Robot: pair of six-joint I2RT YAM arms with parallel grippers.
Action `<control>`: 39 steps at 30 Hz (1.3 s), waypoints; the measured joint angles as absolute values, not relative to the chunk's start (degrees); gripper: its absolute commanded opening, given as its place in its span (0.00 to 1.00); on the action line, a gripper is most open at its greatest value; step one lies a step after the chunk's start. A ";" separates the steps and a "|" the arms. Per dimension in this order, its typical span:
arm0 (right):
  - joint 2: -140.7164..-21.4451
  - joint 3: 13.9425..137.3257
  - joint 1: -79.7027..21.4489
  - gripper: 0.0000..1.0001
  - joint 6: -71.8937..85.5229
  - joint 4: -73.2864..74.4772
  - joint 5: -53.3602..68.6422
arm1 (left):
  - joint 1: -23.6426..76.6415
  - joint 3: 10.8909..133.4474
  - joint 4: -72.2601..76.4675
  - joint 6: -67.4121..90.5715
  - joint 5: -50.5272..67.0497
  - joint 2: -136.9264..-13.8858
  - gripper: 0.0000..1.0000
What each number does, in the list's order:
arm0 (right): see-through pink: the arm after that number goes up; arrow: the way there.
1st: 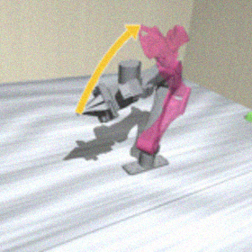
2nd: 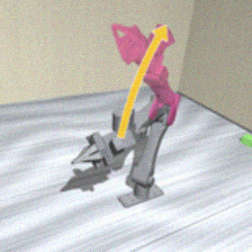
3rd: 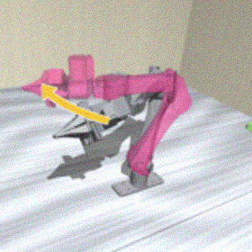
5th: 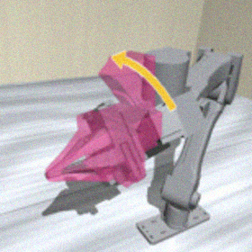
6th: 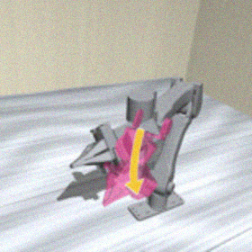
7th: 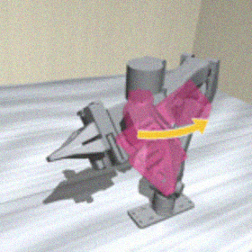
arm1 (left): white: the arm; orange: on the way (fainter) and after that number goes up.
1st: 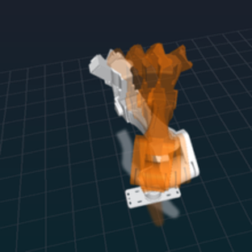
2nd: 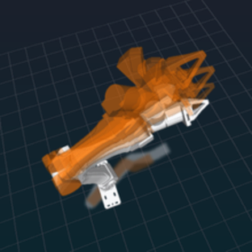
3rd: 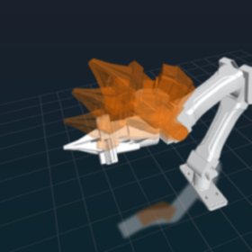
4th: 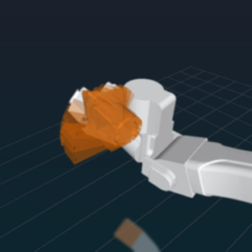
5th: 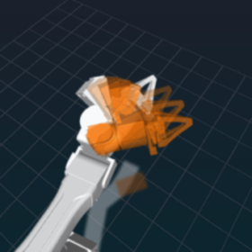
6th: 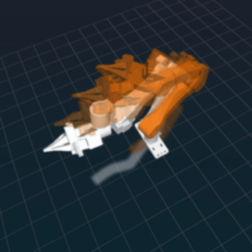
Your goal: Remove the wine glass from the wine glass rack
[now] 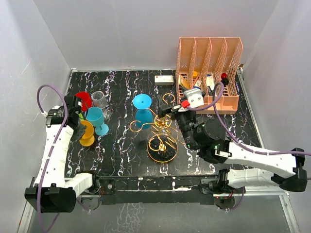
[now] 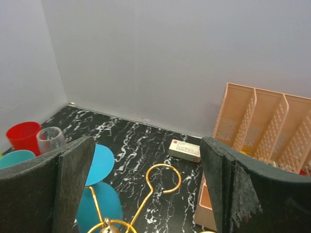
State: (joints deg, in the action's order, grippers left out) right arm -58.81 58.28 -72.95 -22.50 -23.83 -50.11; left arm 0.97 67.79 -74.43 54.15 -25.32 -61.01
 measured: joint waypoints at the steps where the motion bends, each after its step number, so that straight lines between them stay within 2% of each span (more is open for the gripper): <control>1: -59.92 59.27 -72.95 0.98 -22.70 -23.86 -51.57 | -0.23 67.79 -73.97 53.54 -24.67 -61.34 0.00; 8: -63.55 60.90 -72.95 0.98 -25.91 -27.31 -58.30 | -3.86 67.94 -73.54 51.55 -22.65 -62.30 0.00; 16: -64.16 63.22 -70.94 0.98 -27.44 -29.43 -59.29 | -8.97 67.94 -73.49 50.94 -20.27 -63.44 0.00; 26: -60.45 72.53 -68.10 0.98 -14.61 -8.91 -50.37 | -21.28 66.98 -70.81 46.00 -17.26 -65.30 0.00; 32: -61.12 73.82 -68.07 0.98 -13.34 -3.49 -49.93 | -26.44 65.01 -68.73 44.12 -14.59 -66.17 0.00; 36: -61.39 73.69 -68.07 0.98 -13.32 -1.78 -48.99 | -27.53 64.75 -67.79 44.14 -13.72 -66.35 0.16; 39: -61.36 73.60 -68.07 0.98 -13.30 -1.69 -48.05 | -27.66 64.71 -67.46 44.60 -13.52 -66.30 0.38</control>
State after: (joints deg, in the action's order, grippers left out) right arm -61.36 73.60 -68.07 -13.30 -1.69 -48.05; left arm -27.66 64.71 -67.46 44.60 -13.52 -66.30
